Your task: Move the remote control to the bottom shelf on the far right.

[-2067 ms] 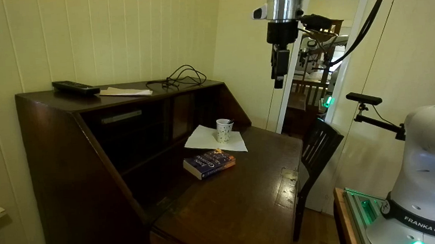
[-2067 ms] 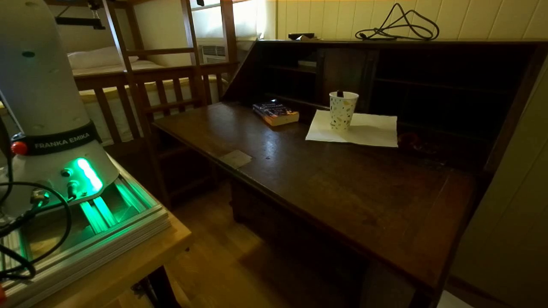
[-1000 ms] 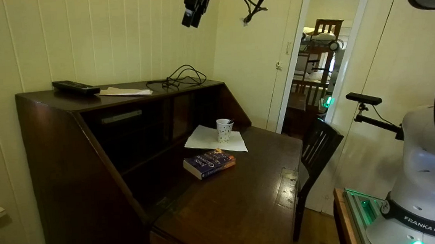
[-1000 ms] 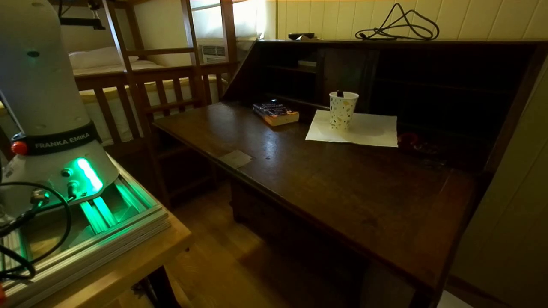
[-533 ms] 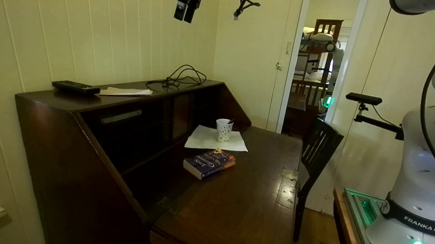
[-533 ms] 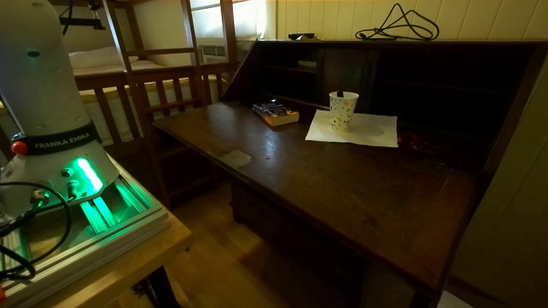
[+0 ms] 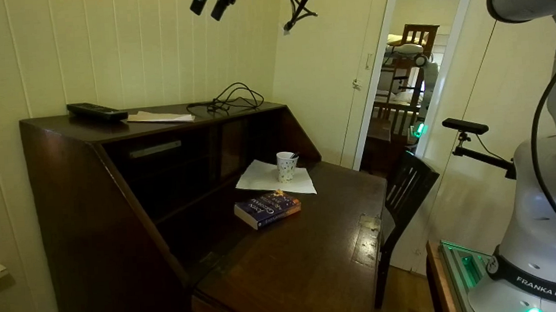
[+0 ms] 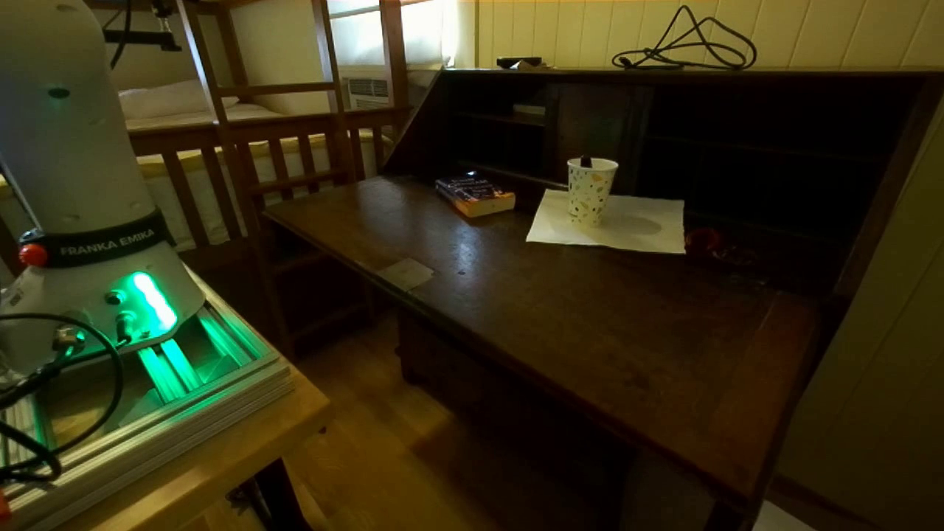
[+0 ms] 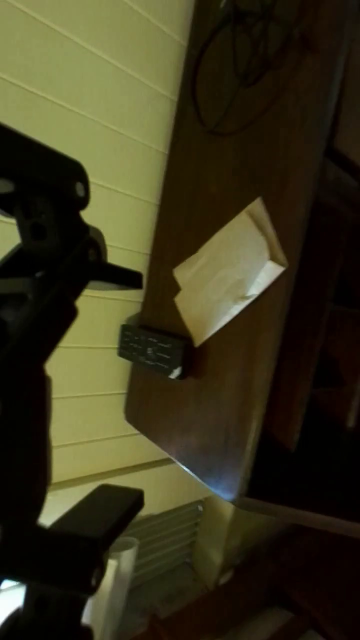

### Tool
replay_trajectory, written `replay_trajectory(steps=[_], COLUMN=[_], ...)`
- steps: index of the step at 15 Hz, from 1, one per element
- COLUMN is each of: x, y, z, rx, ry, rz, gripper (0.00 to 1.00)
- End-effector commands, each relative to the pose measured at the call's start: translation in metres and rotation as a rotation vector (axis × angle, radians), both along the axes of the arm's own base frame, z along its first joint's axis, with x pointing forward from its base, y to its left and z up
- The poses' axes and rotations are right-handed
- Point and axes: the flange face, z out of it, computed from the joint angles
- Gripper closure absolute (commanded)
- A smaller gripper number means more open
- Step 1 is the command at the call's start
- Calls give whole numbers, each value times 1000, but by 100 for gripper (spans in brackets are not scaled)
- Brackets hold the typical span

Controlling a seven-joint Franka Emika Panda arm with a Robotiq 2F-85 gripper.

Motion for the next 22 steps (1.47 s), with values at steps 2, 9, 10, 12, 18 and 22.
replay_trajectory(steps=[2,9,10,12,18,22], x=[76,138,144,154,157,165], y=[33,34,32,33,37,34], z=[-17,-70,-79,-96,-114,-124], rx=[19,20,23,45,62,71], ry=[-268,-460,-464,-443,-382,-490], rz=[7,17,9,-2,-22,-32], gripper=[0,0,0,0,0,0])
